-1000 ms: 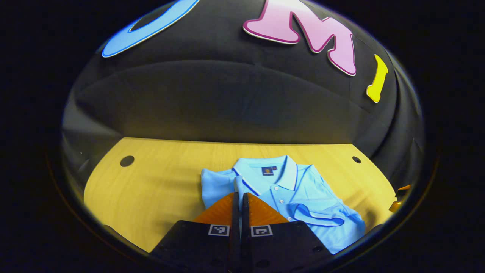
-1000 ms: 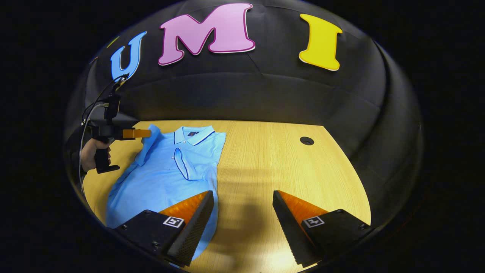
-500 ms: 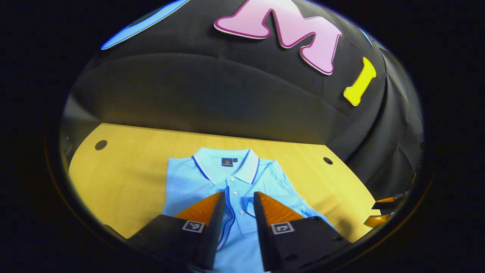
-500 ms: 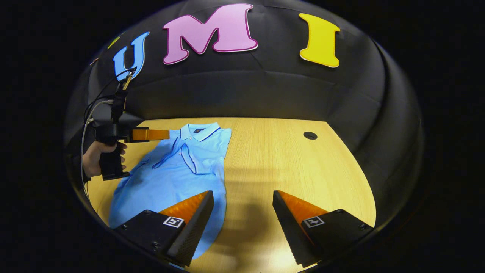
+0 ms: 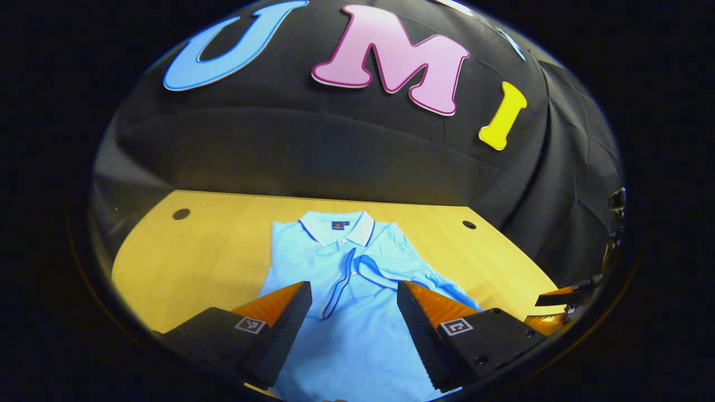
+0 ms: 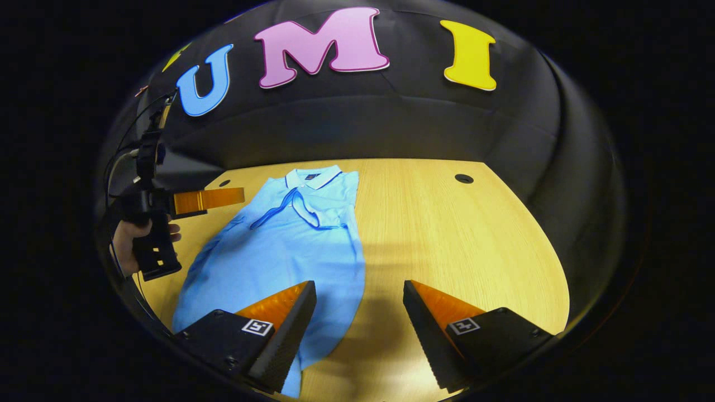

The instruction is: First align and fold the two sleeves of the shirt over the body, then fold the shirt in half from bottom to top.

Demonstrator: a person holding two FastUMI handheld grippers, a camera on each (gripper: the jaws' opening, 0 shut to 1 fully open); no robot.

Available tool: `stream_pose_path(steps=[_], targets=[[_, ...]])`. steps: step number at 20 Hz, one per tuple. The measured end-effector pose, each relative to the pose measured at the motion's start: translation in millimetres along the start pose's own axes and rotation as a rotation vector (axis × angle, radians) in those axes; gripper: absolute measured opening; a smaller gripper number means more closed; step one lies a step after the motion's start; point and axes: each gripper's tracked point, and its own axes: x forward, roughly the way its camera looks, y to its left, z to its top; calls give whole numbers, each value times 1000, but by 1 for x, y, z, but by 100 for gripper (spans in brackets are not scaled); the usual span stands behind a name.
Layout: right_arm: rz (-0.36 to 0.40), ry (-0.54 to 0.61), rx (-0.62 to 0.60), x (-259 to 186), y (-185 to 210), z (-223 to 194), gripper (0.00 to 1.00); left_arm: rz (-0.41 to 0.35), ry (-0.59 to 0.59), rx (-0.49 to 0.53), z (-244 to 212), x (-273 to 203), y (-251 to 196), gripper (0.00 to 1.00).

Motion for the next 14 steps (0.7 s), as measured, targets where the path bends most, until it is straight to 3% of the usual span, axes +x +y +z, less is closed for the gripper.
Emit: stream_pose_path(steps=[8, 14], targets=[[82, 84, 10, -43, 66, -70, 99, 103, 44, 24, -74, -140, 24, 97], [69, 156, 17, -64, 82, -123, 99, 157, 163, 7, -162, -193, 23, 98]])
